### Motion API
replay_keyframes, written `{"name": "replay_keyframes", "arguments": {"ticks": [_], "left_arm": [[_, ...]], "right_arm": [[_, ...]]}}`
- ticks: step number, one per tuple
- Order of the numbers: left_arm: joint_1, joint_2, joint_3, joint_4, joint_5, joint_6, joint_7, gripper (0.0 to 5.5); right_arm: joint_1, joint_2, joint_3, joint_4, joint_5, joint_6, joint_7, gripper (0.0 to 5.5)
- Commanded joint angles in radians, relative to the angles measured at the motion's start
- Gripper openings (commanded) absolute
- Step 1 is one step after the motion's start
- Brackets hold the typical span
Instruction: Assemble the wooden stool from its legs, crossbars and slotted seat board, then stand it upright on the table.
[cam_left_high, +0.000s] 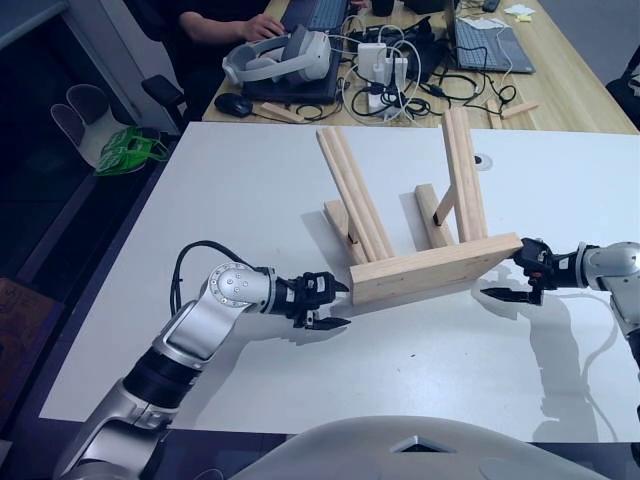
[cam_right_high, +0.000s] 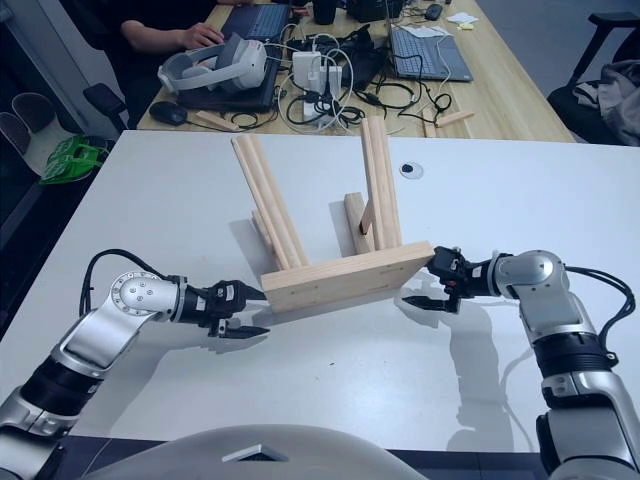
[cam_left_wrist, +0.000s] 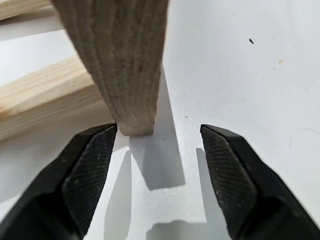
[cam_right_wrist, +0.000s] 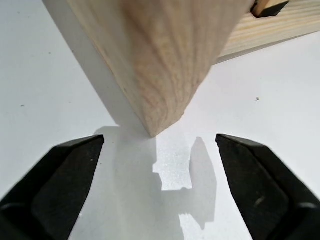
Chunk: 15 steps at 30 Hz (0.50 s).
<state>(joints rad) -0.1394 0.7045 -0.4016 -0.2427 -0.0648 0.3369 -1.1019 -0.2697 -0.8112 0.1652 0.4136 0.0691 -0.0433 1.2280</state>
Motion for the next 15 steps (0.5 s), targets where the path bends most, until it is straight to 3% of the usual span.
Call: {"name": "replay_keyframes", "arguments": {"ticks": [1,8,15], "left_arm": [[-0.009,-0.022,-0.01,-0.013,0.019,0.029,0.037,3.09],[-0.02,-0.101,0.03,-0.011,-0.022,0.157,0.129,3.09],[-0.002,-0.108,0.057,-0.04,0.006,0.208,0.24,3.09]], "right_arm": [[-0.016,0.022,0.004,-0.007,-0.003,0.016,-0.006,4.15],[0.002,0.047,-0.016,-0.056,0.046,0.071,0.006,4.15],[0.037,0.05,-0.044,-0.091,0.068,0.111,-0.012,4.15]]}}
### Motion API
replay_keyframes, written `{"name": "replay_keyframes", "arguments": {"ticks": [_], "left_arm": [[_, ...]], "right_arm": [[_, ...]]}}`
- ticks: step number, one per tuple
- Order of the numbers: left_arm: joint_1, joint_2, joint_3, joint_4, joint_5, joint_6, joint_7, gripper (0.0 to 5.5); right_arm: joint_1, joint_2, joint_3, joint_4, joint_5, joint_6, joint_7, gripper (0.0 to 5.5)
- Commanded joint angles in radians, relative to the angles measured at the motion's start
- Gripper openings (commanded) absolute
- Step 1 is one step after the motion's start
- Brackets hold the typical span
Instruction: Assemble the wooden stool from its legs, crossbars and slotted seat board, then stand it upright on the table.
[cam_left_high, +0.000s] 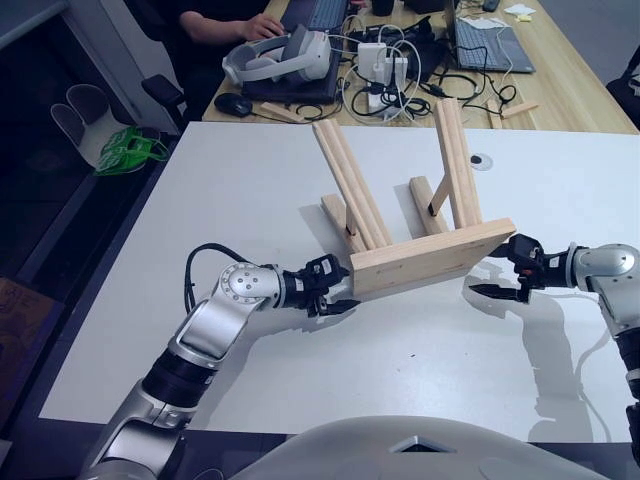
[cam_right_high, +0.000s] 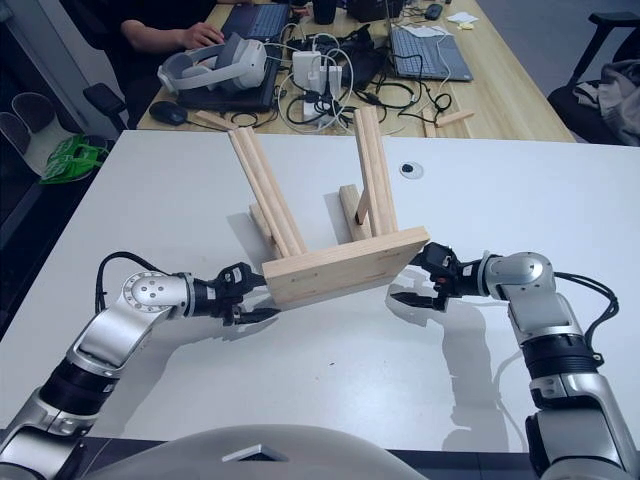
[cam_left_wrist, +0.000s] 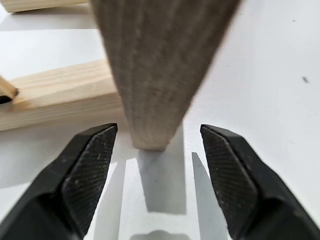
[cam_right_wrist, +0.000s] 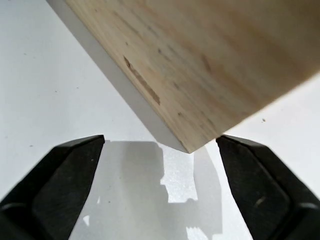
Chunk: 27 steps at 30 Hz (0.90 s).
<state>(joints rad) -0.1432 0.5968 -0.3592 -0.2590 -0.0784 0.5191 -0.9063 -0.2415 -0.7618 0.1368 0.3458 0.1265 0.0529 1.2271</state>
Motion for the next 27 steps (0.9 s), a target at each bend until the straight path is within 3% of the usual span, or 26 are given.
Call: {"name": "replay_keyframes", "arguments": {"ticks": [1,5,12,17,27], "left_arm": [[0.006,-0.006,0.016,-0.029,0.018,0.032,0.056,3.09],[0.018,-0.023,0.017,-0.049,0.005,0.062,0.092,3.09],[0.021,-0.019,0.018,-0.067,-0.006,0.091,0.11,3.09],[0.008,-0.023,0.023,-0.063,-0.024,0.1,0.113,3.09],[-0.003,-0.01,0.038,-0.062,-0.052,0.12,0.105,3.09]], "right_arm": [[0.011,0.001,-0.018,-0.025,0.012,0.016,-0.013,4.15],[0.009,0.003,-0.017,-0.028,0.007,0.012,-0.026,4.15],[-0.089,0.03,-0.008,0.132,-0.083,-0.174,-0.128,4.15],[-0.104,0.063,-0.015,0.105,0.005,-0.063,-0.049,4.15],[-0.035,0.016,-0.003,-0.052,0.092,0.171,0.081,4.15]]}}
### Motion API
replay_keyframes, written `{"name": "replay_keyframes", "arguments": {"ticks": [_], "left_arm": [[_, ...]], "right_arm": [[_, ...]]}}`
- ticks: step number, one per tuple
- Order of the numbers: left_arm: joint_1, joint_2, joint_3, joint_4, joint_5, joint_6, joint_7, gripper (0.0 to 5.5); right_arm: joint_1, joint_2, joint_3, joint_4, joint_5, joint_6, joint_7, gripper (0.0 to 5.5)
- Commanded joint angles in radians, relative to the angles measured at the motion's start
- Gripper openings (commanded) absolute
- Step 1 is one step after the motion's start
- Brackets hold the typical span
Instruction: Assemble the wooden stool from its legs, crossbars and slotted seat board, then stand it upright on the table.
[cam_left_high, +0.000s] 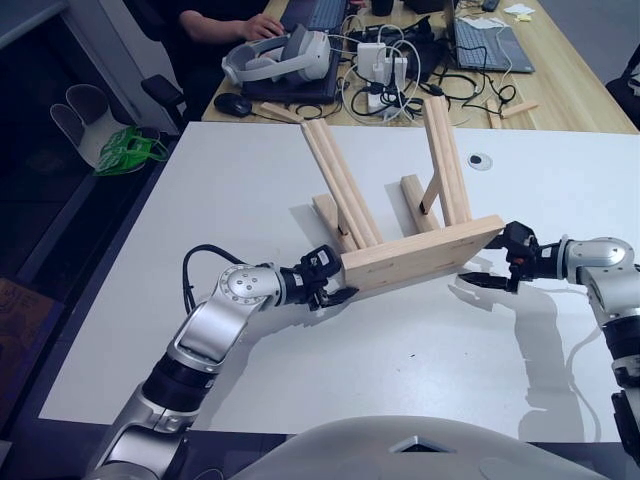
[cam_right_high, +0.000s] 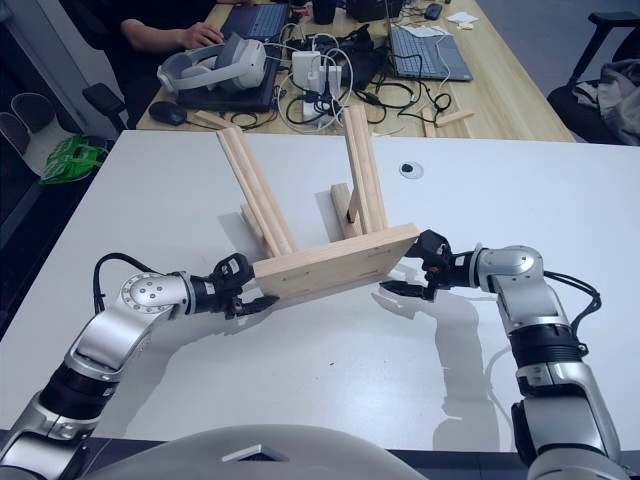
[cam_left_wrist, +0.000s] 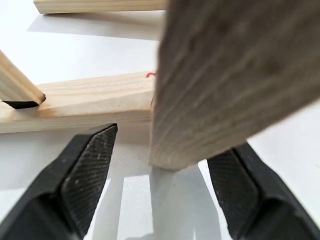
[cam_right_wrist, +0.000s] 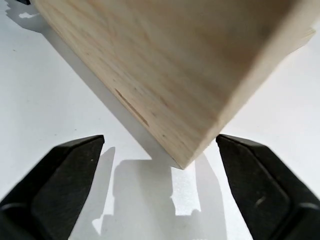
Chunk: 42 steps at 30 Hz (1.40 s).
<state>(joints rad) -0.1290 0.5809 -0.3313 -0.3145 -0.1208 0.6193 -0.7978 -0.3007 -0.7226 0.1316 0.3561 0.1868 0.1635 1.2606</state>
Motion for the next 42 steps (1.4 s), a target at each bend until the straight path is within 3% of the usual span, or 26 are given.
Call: {"name": "replay_keyframes", "arguments": {"ticks": [1,6,15,19,27,42], "left_arm": [[-0.02,0.005,0.018,-0.006,-0.017,0.027,-0.004,3.09],[-0.033,-0.001,0.033,0.007,-0.033,0.042,-0.002,3.12],[-0.023,0.002,0.014,0.004,-0.047,0.056,-0.013,1.71],[-0.022,0.004,0.014,-0.001,-0.057,0.052,-0.028,1.64],[-0.053,0.024,0.05,-0.002,-0.119,0.076,-0.102,1.63],[-0.282,0.052,0.259,0.035,-0.44,0.439,-0.243,1.61]], "right_arm": [[0.028,-0.027,-0.001,-0.073,0.036,0.072,0.048,4.15],[0.044,-0.04,-0.001,-0.093,0.031,0.082,0.049,3.89],[0.053,-0.04,0.015,-0.118,0.021,0.101,0.035,2.34],[0.059,-0.042,0.017,-0.127,0.024,0.089,0.039,1.7],[0.056,-0.058,-0.003,-0.208,0.082,0.153,0.071,1.61],[-0.043,-0.096,-0.113,-0.429,0.343,0.552,0.125,1.57]]}}
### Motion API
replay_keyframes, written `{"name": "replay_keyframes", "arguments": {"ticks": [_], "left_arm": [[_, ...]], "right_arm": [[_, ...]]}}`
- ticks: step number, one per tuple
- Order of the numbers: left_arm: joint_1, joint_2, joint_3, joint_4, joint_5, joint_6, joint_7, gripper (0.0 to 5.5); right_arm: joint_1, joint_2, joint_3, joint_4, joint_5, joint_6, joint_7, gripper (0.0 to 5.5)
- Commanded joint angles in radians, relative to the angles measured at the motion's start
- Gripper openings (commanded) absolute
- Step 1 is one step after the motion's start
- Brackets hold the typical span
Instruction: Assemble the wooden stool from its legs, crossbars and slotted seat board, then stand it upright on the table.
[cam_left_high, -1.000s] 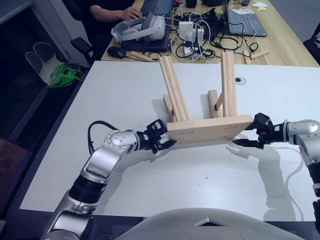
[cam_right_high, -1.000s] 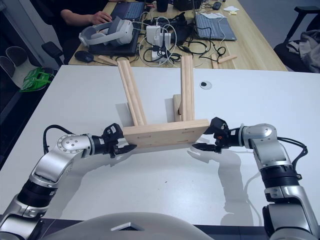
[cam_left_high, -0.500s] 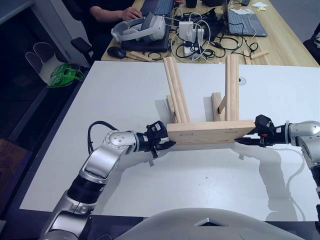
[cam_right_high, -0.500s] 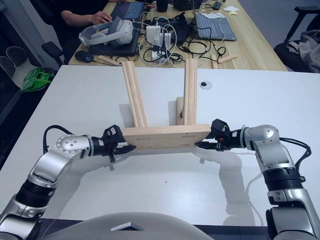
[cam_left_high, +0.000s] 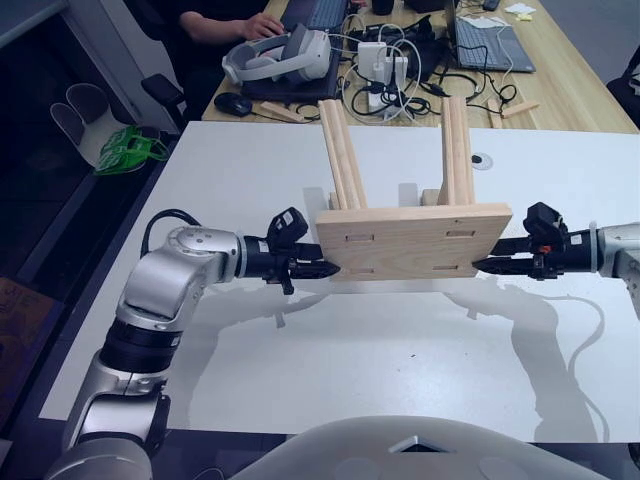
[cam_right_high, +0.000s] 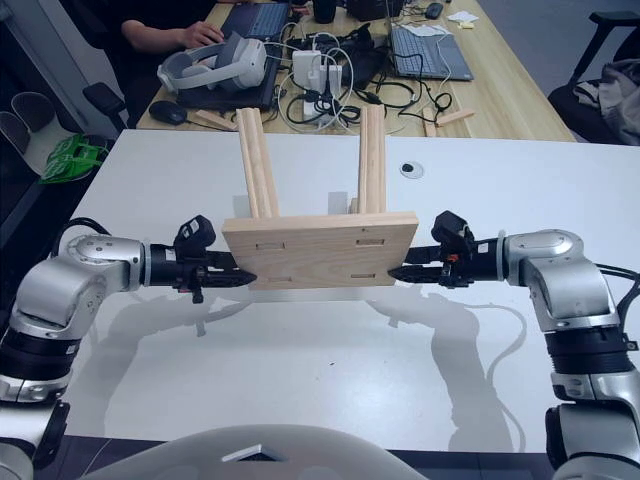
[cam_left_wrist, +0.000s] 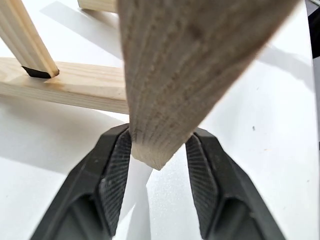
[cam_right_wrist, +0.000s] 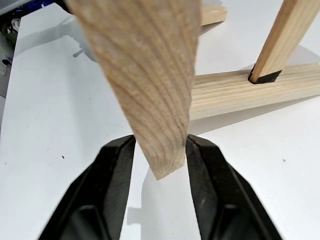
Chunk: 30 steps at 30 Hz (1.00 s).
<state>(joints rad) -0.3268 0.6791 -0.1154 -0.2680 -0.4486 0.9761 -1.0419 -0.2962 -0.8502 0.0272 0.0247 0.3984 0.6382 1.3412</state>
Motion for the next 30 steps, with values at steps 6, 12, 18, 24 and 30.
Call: {"name": "replay_keyframes", "arguments": {"ticks": [6,12,18,24,30], "left_arm": [[-0.199,-0.078,0.158,0.033,-0.251,0.29,0.027,1.61],[-0.318,-0.134,0.233,0.131,-0.298,0.465,0.102,1.61],[-0.457,-0.254,0.41,0.214,-0.292,0.615,0.25,1.62],[-0.451,-0.335,0.513,0.222,-0.36,0.638,0.411,1.64],[-0.513,-0.421,0.679,0.265,-0.422,0.638,0.579,1.64]], "right_arm": [[-0.077,0.063,-0.084,-0.174,0.265,0.254,0.005,1.57],[-0.103,0.106,-0.142,-0.202,0.372,0.395,-0.045,1.57],[-0.147,0.217,-0.245,-0.198,0.494,0.564,-0.199,1.57],[-0.207,0.375,-0.412,-0.202,0.66,0.722,-0.435,1.57],[-0.281,0.518,-0.554,-0.2,0.83,0.762,-0.715,1.55]]}}
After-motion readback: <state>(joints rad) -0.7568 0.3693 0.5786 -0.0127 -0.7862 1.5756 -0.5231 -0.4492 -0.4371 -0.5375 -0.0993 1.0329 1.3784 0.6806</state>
